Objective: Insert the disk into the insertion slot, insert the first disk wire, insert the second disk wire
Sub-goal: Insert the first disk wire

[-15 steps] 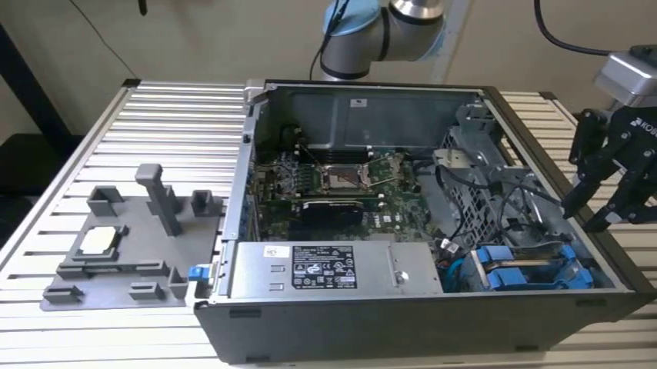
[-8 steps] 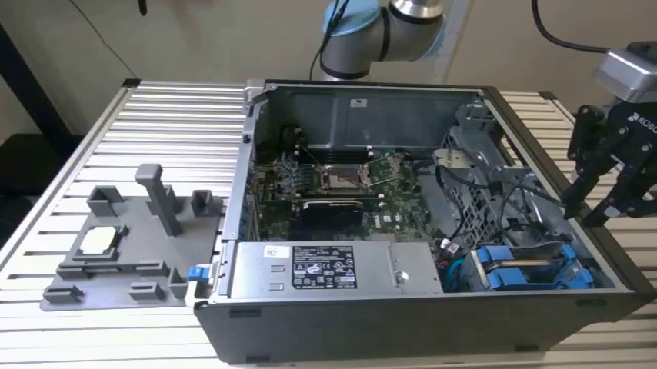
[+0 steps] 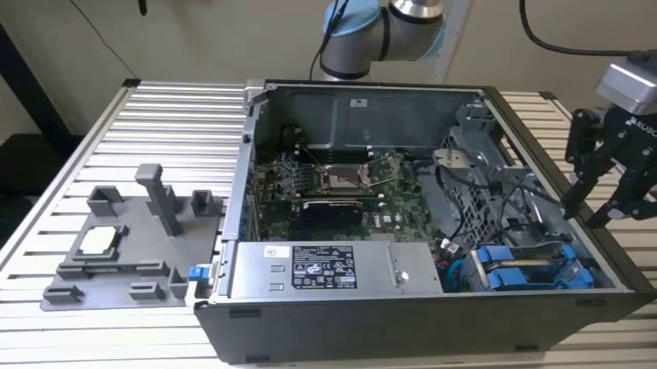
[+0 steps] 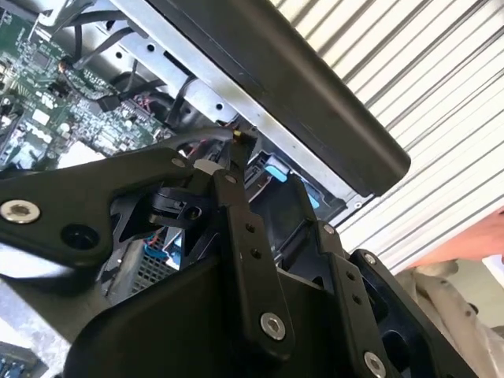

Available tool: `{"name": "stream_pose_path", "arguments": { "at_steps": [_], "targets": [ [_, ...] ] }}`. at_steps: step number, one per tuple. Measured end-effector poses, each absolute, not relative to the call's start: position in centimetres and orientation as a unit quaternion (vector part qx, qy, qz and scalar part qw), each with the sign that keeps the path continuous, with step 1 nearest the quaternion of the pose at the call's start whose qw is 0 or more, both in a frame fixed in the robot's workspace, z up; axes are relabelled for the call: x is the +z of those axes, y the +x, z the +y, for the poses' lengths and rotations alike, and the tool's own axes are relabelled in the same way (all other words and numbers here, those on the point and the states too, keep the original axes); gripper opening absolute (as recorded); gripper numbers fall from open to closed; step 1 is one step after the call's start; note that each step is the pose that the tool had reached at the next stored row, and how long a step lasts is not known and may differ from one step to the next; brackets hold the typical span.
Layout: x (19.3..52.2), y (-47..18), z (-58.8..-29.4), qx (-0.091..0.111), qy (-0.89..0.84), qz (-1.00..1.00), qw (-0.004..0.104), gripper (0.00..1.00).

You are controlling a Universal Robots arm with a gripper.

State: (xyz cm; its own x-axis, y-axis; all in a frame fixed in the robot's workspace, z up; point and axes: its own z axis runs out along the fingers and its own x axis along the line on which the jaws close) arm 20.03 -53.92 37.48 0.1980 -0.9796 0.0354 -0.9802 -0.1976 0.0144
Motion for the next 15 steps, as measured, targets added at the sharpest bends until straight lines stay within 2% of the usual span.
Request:
{"name": "stream_pose_path", "arguments": {
  "at_steps": [15],
  "targets": [
    [37.18,19.71,-53.03,0.015,0.775,-0.631,0.011,0.41]
  ]
}}
